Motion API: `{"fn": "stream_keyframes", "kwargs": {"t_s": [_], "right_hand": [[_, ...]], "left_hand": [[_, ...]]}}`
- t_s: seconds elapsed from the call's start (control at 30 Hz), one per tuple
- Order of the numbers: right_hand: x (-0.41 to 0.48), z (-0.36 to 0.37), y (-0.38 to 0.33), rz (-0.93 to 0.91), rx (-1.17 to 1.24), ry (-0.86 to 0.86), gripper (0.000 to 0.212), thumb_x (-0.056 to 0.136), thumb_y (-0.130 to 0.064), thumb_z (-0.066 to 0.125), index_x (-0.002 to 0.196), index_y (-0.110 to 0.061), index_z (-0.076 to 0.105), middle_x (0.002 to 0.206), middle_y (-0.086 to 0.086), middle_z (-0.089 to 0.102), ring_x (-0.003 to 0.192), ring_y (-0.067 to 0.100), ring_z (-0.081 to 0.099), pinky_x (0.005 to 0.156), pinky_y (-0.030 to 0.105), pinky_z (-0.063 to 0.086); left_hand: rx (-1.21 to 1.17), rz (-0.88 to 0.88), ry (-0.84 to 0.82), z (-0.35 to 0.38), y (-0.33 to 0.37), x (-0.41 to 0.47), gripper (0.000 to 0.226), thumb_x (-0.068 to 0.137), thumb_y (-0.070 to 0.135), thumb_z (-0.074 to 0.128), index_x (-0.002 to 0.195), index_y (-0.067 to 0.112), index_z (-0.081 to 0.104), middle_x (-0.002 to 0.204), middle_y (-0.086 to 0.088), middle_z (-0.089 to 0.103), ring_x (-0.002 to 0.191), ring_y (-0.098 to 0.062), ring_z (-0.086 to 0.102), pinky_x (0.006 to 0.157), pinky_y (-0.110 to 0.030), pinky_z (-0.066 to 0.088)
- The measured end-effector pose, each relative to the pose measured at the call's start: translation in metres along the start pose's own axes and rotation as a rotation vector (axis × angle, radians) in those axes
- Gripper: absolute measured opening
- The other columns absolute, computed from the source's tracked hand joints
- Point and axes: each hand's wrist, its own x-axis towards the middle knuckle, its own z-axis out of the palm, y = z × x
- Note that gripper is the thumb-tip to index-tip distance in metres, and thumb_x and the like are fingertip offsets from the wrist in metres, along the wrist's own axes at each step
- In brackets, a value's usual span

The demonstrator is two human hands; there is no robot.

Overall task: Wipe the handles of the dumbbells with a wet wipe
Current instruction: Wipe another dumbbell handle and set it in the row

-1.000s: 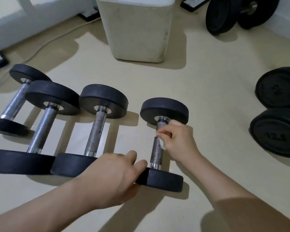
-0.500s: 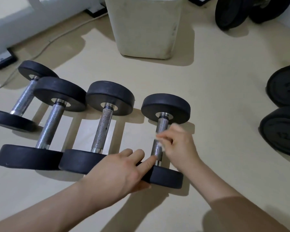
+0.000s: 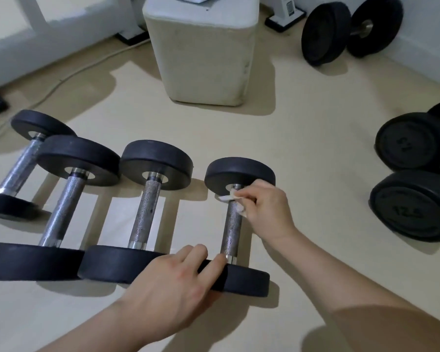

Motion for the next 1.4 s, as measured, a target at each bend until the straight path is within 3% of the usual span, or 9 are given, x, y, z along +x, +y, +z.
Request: {"fn": "stream_keyframes", "kwargs": {"t_s": [0.2, 0.37, 0.53, 0.7, 0.87, 1.07, 1.24, 1.34, 1.4], "right_hand": [[-0.039, 0.010, -0.011, -0.021, 0.039, -0.240, 0.016, 0.077, -0.001, 0.069, 0.083, -0.014, 0.077, 0.082, -0.010, 0.059, 0.077, 0.006, 0.058, 0.075, 0.014, 0.042], [-0.003, 0.019, -0.002, 0.125, 0.115, 0.147, 0.020, 0.080, 0.003, 0.065, 0.082, -0.013, 0.076, 0.077, -0.008, 0.056, 0.068, 0.000, 0.054, 0.064, 0.004, 0.037], [-0.040, 0.012, -0.011, 0.172, 0.201, -0.158, 0.020, 0.074, -0.003, 0.073, 0.072, -0.023, 0.076, 0.066, -0.012, 0.056, 0.065, 0.001, 0.055, 0.059, 0.008, 0.037], [-0.001, 0.019, -0.010, 0.130, 0.119, 0.140, 0.018, 0.080, 0.001, 0.066, 0.083, -0.013, 0.076, 0.086, -0.004, 0.062, 0.075, 0.011, 0.059, 0.068, 0.010, 0.042], [-0.042, 0.016, -0.013, 0.199, 0.190, -0.138, 0.020, 0.077, -0.001, 0.069, 0.077, -0.020, 0.076, 0.080, -0.014, 0.060, 0.072, -0.002, 0.057, 0.064, 0.005, 0.040], [-0.023, 0.013, -0.016, 0.293, 0.291, 0.039, 0.017, 0.084, -0.005, 0.065, 0.086, -0.017, 0.077, 0.081, -0.013, 0.057, 0.069, -0.009, 0.053, 0.060, 0.005, 0.037], [-0.039, 0.005, -0.016, 0.327, 0.225, -0.278, 0.017, 0.081, -0.008, 0.068, 0.080, -0.022, 0.077, 0.084, -0.010, 0.066, 0.067, -0.003, 0.057, 0.058, 0.004, 0.037], [-0.010, 0.006, -0.010, 0.368, 0.318, 0.047, 0.016, 0.082, -0.004, 0.065, 0.082, -0.017, 0.075, 0.083, -0.003, 0.066, 0.065, -0.004, 0.056, 0.057, 0.002, 0.037], [-0.003, 0.016, -0.009, 0.378, 0.280, 0.189, 0.017, 0.082, -0.003, 0.063, 0.083, -0.016, 0.074, 0.082, -0.001, 0.068, 0.067, -0.001, 0.057, 0.060, 0.004, 0.038]], "left_hand": [[-0.050, -0.156, -0.041, -0.005, -0.003, -0.006, 0.042, 0.072, 0.049, 0.057, 0.106, 0.023, 0.057, 0.079, 0.003, 0.049, 0.063, -0.019, 0.052, 0.042, -0.029, 0.041], [-0.094, -0.157, -0.045, -0.009, -0.003, -0.009, 0.055, 0.076, 0.051, 0.054, 0.127, 0.031, 0.049, 0.089, 0.007, 0.055, 0.068, -0.017, 0.054, 0.048, -0.027, 0.047], [-0.100, -0.123, 0.004, -0.011, 0.004, -0.003, 0.055, 0.073, 0.066, 0.053, 0.118, 0.034, 0.055, 0.089, 0.008, 0.056, 0.075, -0.016, 0.051, 0.056, -0.026, 0.045], [-0.045, -0.086, 0.046, 0.004, 0.012, 0.005, 0.051, 0.076, 0.050, 0.059, 0.124, 0.037, 0.050, 0.094, 0.004, 0.054, 0.080, -0.020, 0.048, 0.066, -0.030, 0.045], [-0.037, -0.157, 0.025, 0.007, 0.001, -0.001, 0.065, 0.066, 0.043, 0.079, 0.125, 0.034, 0.052, 0.093, 0.003, 0.058, 0.080, -0.020, 0.055, 0.061, -0.027, 0.044], [-0.382, -0.286, -0.056, -0.003, -0.011, -0.006, 0.059, 0.066, 0.050, 0.077, 0.118, 0.041, 0.051, 0.097, 0.022, 0.061, 0.081, 0.000, 0.054, 0.065, -0.007, 0.036], [-0.395, -0.300, -0.040, -0.010, -0.002, -0.007, 0.050, 0.066, 0.035, 0.082, 0.107, 0.038, 0.053, 0.090, 0.021, 0.062, 0.072, -0.004, 0.056, 0.059, -0.011, 0.036], [-0.255, -0.282, -0.046, -0.009, 0.003, -0.007, 0.050, 0.065, 0.031, 0.082, 0.105, 0.032, 0.053, 0.089, 0.016, 0.063, 0.071, -0.011, 0.060, 0.057, -0.017, 0.037], [-0.100, -0.216, -0.047, -0.006, 0.004, -0.007, 0.052, 0.059, 0.027, 0.084, 0.106, 0.022, 0.062, 0.101, 0.007, 0.068, 0.092, -0.017, 0.066, 0.079, -0.024, 0.045]]}}
